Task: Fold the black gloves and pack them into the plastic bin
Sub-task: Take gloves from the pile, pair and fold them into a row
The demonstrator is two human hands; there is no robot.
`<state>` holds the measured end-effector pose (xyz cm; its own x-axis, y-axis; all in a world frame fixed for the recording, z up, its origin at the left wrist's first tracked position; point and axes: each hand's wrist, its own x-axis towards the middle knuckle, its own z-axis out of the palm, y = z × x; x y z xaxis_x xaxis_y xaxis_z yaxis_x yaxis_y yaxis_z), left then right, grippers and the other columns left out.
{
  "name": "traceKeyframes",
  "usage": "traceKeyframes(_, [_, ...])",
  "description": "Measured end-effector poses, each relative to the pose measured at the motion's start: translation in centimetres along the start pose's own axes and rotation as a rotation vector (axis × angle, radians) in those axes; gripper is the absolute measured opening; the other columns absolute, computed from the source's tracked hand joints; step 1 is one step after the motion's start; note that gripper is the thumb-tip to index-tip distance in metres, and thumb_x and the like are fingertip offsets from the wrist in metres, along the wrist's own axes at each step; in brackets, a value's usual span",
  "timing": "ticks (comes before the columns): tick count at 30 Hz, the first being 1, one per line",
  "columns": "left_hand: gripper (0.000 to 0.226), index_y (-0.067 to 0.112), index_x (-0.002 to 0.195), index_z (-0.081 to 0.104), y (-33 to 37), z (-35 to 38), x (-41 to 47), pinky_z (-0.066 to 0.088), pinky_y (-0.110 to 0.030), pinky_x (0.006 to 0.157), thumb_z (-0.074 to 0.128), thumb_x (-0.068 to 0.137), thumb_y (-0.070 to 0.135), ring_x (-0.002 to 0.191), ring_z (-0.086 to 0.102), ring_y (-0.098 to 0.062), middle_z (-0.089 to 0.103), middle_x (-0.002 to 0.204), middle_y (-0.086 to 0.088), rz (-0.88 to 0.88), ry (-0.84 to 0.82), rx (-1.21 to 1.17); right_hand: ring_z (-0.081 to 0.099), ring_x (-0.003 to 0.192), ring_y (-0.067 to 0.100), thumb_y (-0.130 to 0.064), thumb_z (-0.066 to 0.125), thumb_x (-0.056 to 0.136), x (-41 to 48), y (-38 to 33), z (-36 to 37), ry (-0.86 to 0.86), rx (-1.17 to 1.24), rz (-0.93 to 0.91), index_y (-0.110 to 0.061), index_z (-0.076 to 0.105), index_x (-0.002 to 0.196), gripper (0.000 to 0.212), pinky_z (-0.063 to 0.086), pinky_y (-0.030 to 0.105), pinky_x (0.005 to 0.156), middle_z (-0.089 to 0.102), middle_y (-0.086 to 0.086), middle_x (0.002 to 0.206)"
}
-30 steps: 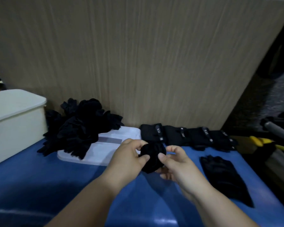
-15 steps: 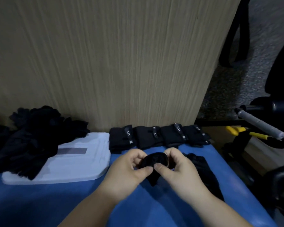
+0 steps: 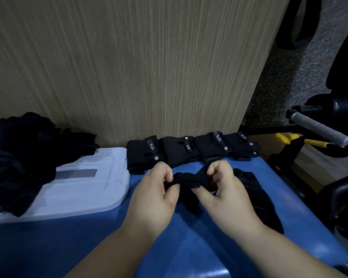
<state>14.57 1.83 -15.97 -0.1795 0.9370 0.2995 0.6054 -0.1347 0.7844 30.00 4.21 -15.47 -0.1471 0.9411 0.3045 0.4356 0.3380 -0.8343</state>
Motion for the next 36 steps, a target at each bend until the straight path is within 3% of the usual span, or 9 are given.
traceKeyframes(4, [0.024, 0.023, 0.076, 0.036, -0.3, -0.6, 0.0, 0.050, -0.019, 0.054, 0.053, 0.093, 0.022, 0.066, 0.067, -0.022, 0.049, 0.064, -0.002, -0.147, 0.015, -0.175, 0.052, 0.065, 0.008, -0.019, 0.074, 0.081, -0.3, -0.6, 0.7, -0.140, 0.247, 0.093, -0.026, 0.043, 0.100, 0.037, 0.044, 0.020, 0.063, 0.054, -0.007, 0.074])
traceKeyframes(7, [0.022, 0.021, 0.078, 0.038, -0.5, -1.0, 0.2, 0.058, -0.044, 0.065, 0.053, 0.093, 0.023, 0.066, 0.064, -0.026, 0.050, 0.064, -0.001, -0.180, 0.010, -0.212, 0.051, 0.068, 0.008, -0.003, 0.073, 0.080, -0.6, -0.8, 0.9, -0.268, 0.409, 0.137, -0.019, 0.048, 0.102, 0.037, 0.045, 0.019, 0.067, 0.055, -0.014, 0.070])
traceKeyframes(9, [0.022, 0.019, 0.079, 0.038, -0.2, -1.1, 0.0, 0.059, -0.037, 0.062, 0.054, 0.094, 0.021, 0.062, 0.061, -0.020, 0.048, 0.063, 0.001, -0.184, 0.010, -0.222, 0.052, 0.070, 0.012, 0.001, 0.073, 0.078, -0.5, -0.7, 0.9, -0.262, 0.464, 0.154, -0.017, 0.051, 0.100, 0.037, 0.046, 0.025, 0.068, 0.057, -0.013, 0.065])
traceKeyframes(13, [0.020, 0.016, 0.081, 0.038, 0.7, -0.9, -0.4, 0.053, -0.020, 0.057, 0.053, 0.095, 0.018, 0.062, 0.069, -0.011, 0.059, 0.070, -0.001, -0.168, 0.002, -0.260, 0.049, 0.059, 0.007, -0.005, 0.080, 0.073, -0.1, -0.6, 0.5, -0.098, 0.339, 0.134, -0.022, 0.059, 0.085, 0.029, 0.044, 0.023, 0.062, 0.053, -0.013, 0.057])
traceKeyframes(17, [0.030, 0.027, 0.072, 0.035, 0.4, -0.3, -0.9, 0.057, -0.043, 0.067, 0.058, 0.091, 0.026, 0.052, 0.056, -0.009, 0.046, 0.053, 0.011, -0.115, -0.042, -0.166, 0.053, 0.061, 0.022, -0.019, 0.079, 0.073, -0.1, -0.2, 0.2, 0.019, 0.100, 0.015, -0.022, 0.056, 0.075, 0.023, 0.048, 0.033, 0.063, 0.059, -0.002, 0.065])
traceKeyframes(21, [0.028, 0.028, 0.070, 0.036, 0.6, -0.2, -1.3, 0.054, -0.054, 0.068, 0.057, 0.089, 0.030, 0.060, 0.056, -0.033, 0.038, 0.053, 0.010, -0.101, -0.069, -0.112, 0.055, 0.064, 0.032, -0.014, 0.072, 0.080, 0.3, -0.2, -0.1, 0.057, 0.085, -0.062, -0.019, 0.054, 0.072, 0.021, 0.047, 0.035, 0.062, 0.062, 0.001, 0.069])
traceKeyframes(26, [0.019, 0.012, 0.080, 0.045, 0.5, -0.6, -0.7, 0.058, -0.029, 0.063, 0.054, 0.093, 0.023, 0.074, 0.069, -0.025, 0.052, 0.061, 0.004, -0.223, -0.026, -0.286, 0.056, 0.079, 0.021, -0.039, 0.076, 0.068, 0.8, -0.1, -0.6, -0.295, 0.500, 0.106, -0.015, 0.063, 0.088, 0.033, 0.047, 0.044, 0.079, 0.063, 0.015, 0.083])
traceKeyframes(29, [0.020, 0.010, 0.081, 0.045, 0.2, -0.8, -0.4, 0.054, -0.017, 0.057, 0.054, 0.093, 0.021, 0.074, 0.069, -0.027, 0.052, 0.068, -0.004, -0.262, -0.001, -0.329, 0.059, 0.086, 0.023, -0.026, 0.077, 0.073, 0.6, -0.4, -0.7, -0.385, 0.527, 0.124, -0.013, 0.066, 0.104, 0.035, 0.048, 0.039, 0.084, 0.064, 0.028, 0.098])
traceKeyframes(36, [0.028, 0.013, 0.074, 0.037, 0.3, -0.7, -0.7, 0.060, -0.035, 0.071, 0.057, 0.092, 0.020, 0.058, 0.066, -0.008, 0.046, 0.055, 0.011, -0.257, -0.039, -0.289, 0.051, 0.053, -0.004, -0.005, 0.078, 0.076, 0.7, -0.6, -0.2, -0.076, 0.205, 0.066, -0.027, 0.060, 0.074, 0.028, 0.043, 0.010, 0.058, 0.060, -0.022, 0.063])
